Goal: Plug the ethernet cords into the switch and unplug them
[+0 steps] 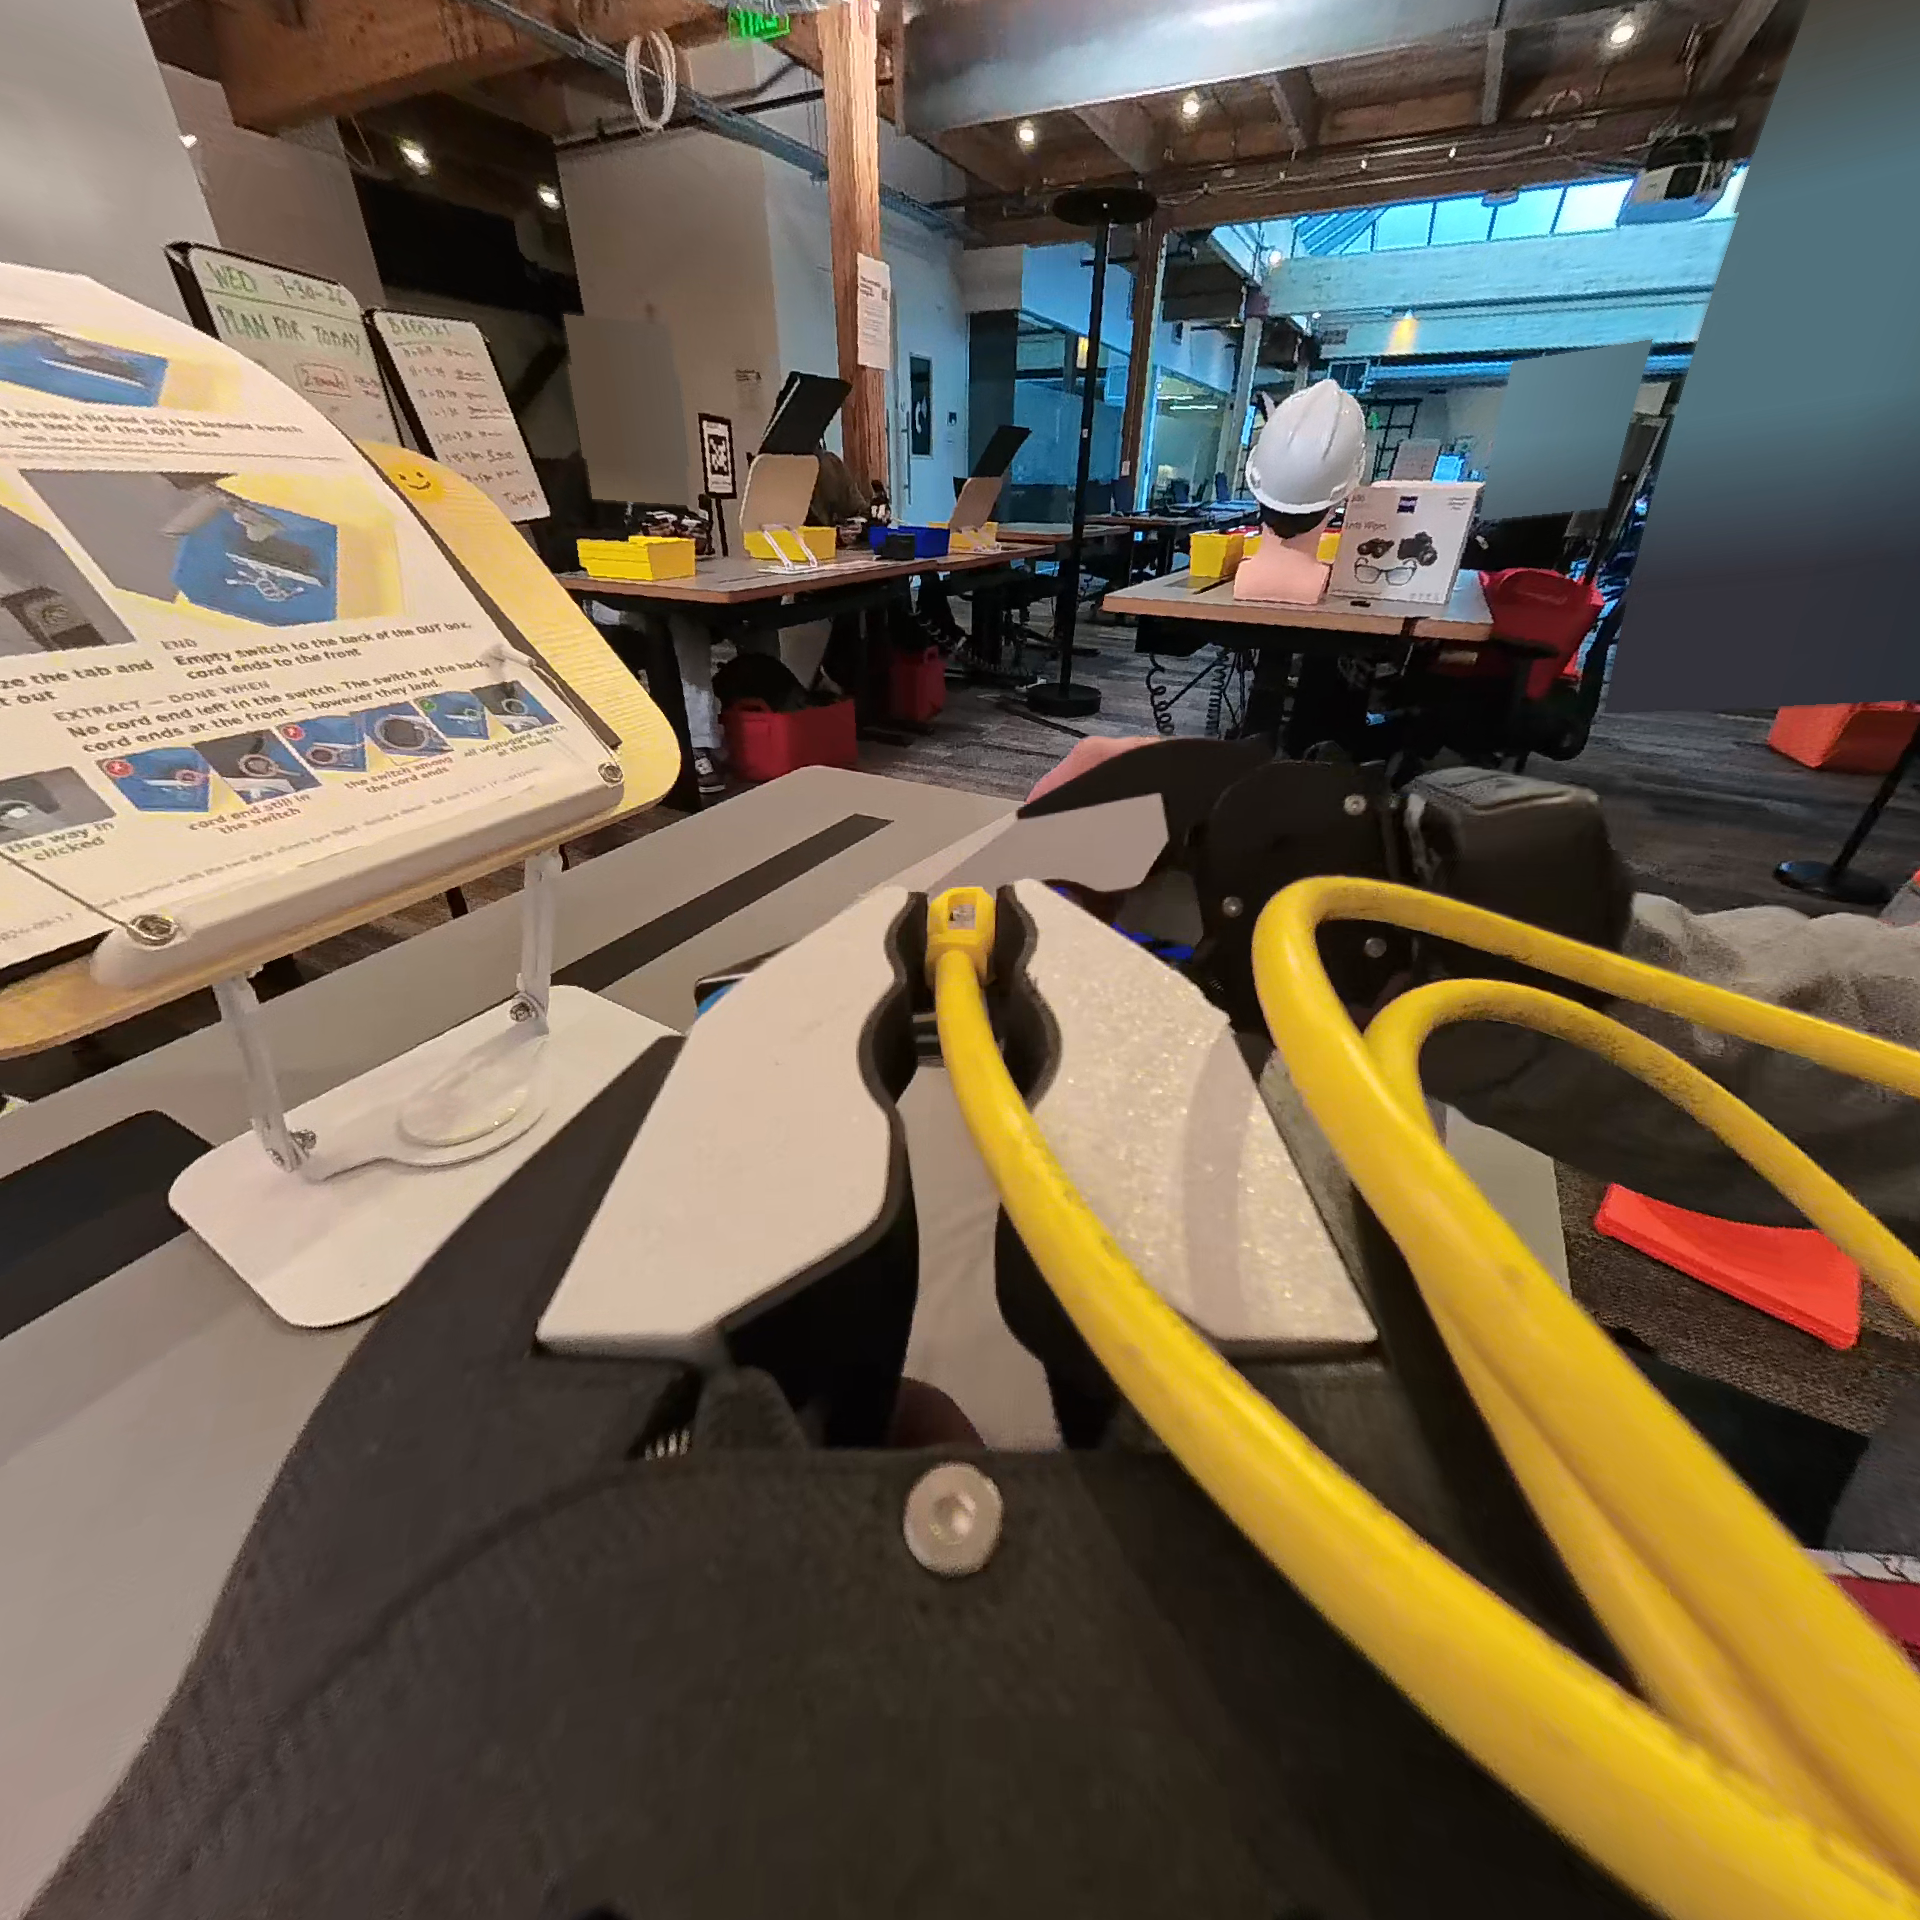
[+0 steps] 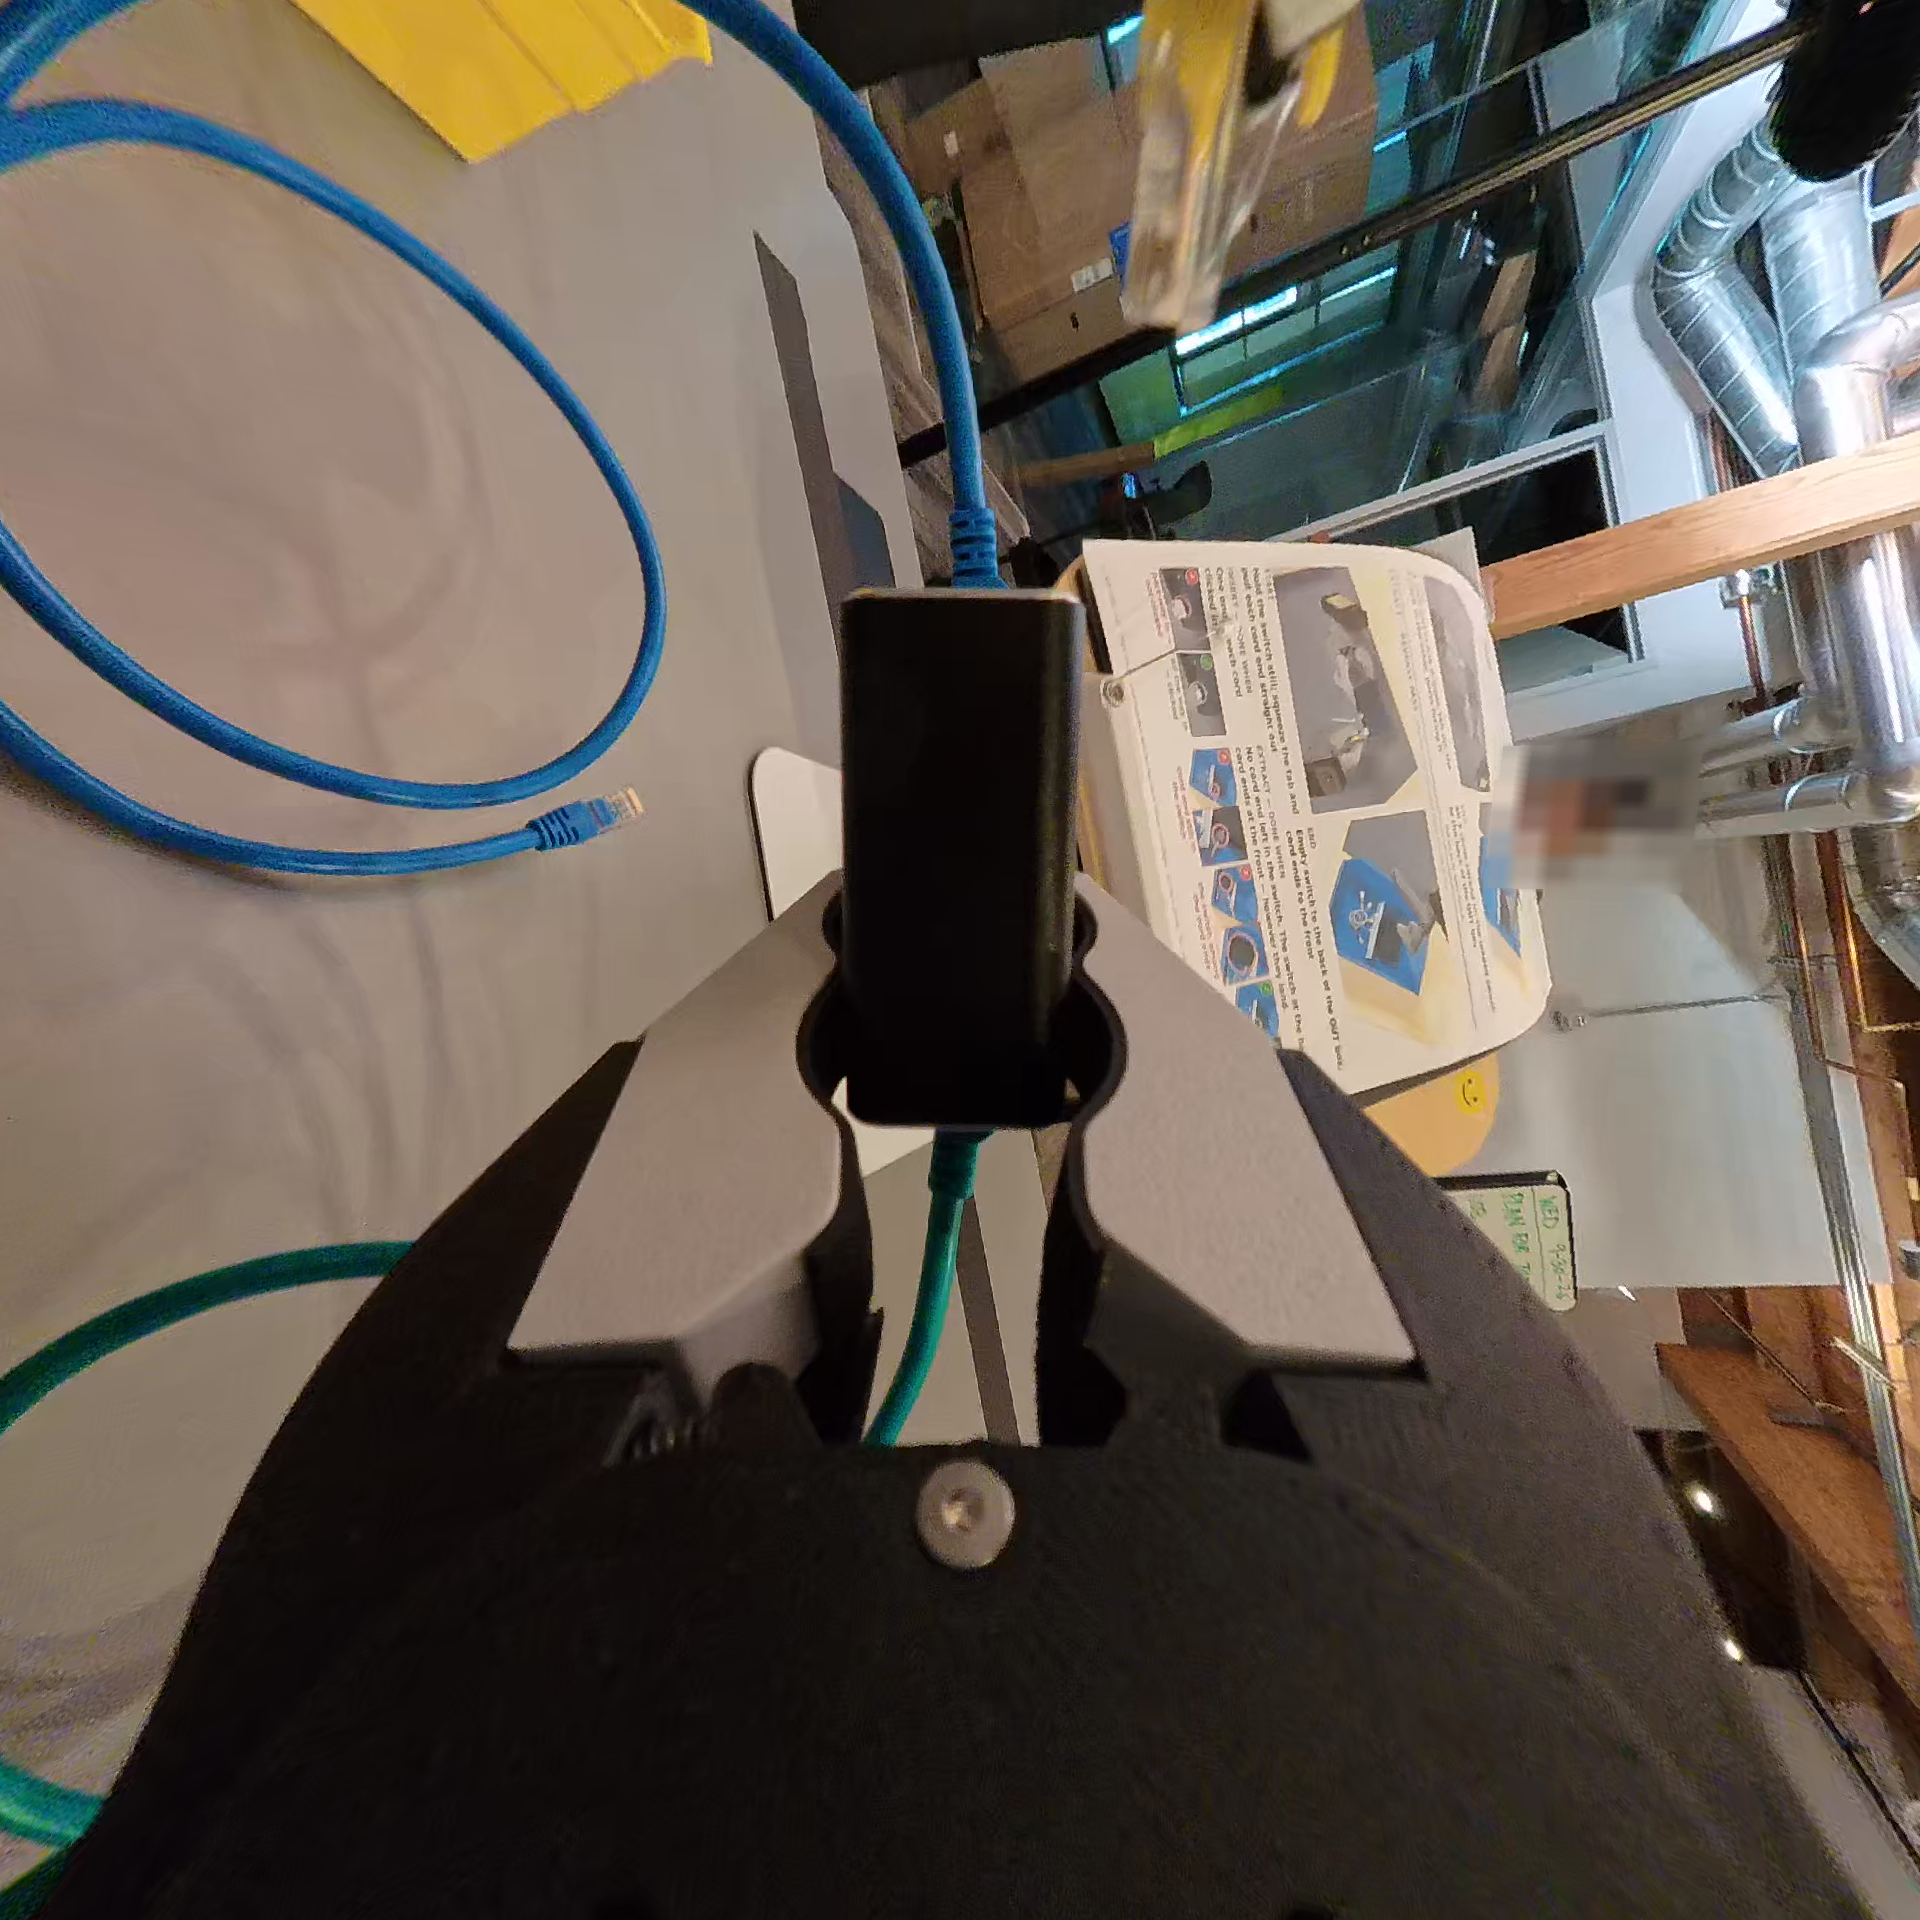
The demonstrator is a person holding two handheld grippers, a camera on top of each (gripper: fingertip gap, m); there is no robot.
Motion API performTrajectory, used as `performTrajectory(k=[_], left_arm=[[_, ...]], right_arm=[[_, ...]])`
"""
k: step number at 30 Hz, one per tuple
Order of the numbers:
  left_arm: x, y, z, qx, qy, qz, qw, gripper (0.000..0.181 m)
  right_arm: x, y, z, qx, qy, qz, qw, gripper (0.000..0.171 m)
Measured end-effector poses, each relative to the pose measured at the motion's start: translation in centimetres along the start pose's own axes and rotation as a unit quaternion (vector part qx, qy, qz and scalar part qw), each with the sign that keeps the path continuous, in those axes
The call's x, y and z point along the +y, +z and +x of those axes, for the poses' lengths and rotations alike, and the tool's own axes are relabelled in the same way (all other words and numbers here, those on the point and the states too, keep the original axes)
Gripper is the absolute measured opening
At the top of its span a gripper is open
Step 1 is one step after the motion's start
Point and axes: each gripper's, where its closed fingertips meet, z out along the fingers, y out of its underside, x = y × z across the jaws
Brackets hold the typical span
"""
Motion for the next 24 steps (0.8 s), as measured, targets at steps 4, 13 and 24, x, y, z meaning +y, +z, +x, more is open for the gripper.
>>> performTrajectory(k=[4,13,24], left_arm=[[0.0,0.1,0.1,0.003,-0.011,0.022,1.000,0.017],[-0.2,-0.1,0.1,0.015,-0.020,0.042,0.999,0.012],[-0.3,-0.3,0.1,0.040,-0.058,0.037,0.997,0.012]], right_arm=[[-0.9,-0.5,0.4,0.000,0.014,0.017,1.000,0.032],[-2.6,-1.2,0.8,-0.016,0.058,0.064,0.996,0.031],[-3.8,-1.8,0.6,-0.023,0.048,0.096,0.994,0.031]])
